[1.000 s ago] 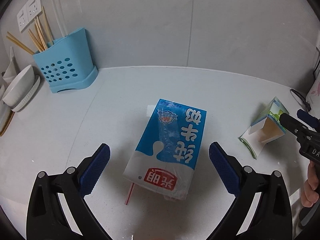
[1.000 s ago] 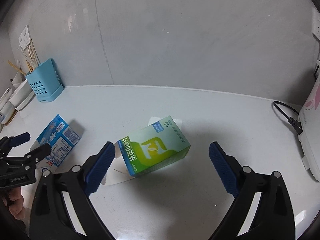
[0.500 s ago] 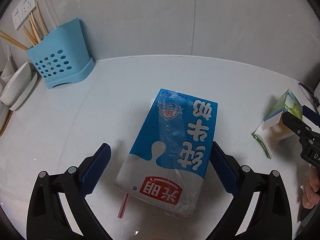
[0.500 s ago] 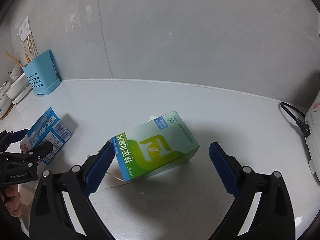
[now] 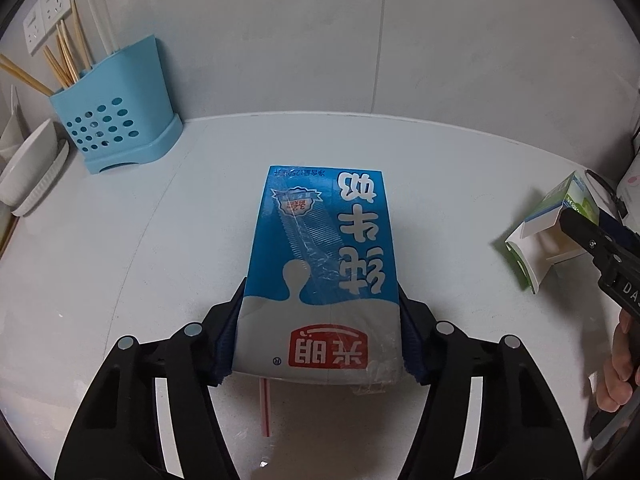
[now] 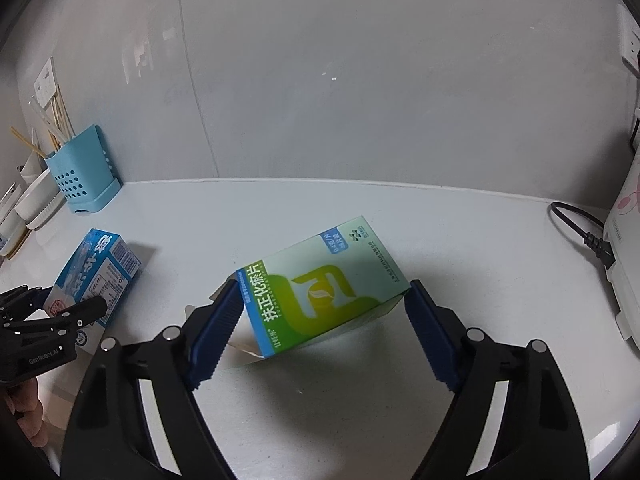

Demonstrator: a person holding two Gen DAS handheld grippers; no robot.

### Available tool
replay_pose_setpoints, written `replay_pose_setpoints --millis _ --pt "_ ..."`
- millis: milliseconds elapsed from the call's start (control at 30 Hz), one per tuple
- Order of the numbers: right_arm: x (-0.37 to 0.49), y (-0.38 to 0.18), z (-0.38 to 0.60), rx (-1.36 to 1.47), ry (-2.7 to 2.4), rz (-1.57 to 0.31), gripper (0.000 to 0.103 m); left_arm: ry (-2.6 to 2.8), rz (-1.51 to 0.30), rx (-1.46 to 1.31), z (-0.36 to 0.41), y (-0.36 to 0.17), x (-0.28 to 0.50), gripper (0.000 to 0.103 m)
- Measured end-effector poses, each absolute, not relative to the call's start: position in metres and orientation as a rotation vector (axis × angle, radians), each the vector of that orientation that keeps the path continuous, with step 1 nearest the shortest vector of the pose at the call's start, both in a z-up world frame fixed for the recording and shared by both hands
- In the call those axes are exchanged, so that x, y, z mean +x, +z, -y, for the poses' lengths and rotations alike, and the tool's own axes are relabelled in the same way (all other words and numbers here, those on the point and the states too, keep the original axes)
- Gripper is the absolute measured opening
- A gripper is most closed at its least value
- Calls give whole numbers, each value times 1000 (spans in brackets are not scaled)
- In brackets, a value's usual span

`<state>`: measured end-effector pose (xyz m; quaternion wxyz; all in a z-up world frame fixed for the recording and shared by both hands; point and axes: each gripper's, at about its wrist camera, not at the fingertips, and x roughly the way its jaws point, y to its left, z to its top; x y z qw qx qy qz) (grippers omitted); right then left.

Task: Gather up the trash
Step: 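Carry the milk carton and green box down over the trash bin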

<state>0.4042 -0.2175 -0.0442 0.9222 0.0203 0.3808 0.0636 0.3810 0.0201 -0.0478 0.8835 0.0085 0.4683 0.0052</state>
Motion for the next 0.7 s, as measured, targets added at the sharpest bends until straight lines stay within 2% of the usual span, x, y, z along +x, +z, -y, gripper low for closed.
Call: replay_pose_setpoints --millis 267,700 --pt "376 -29 219 92 112 -755 79 21 -930 13 -18 -32 360 62" --pt "293 6 202 89 93 -709 79 40 -865 46 -10 11 275 62"
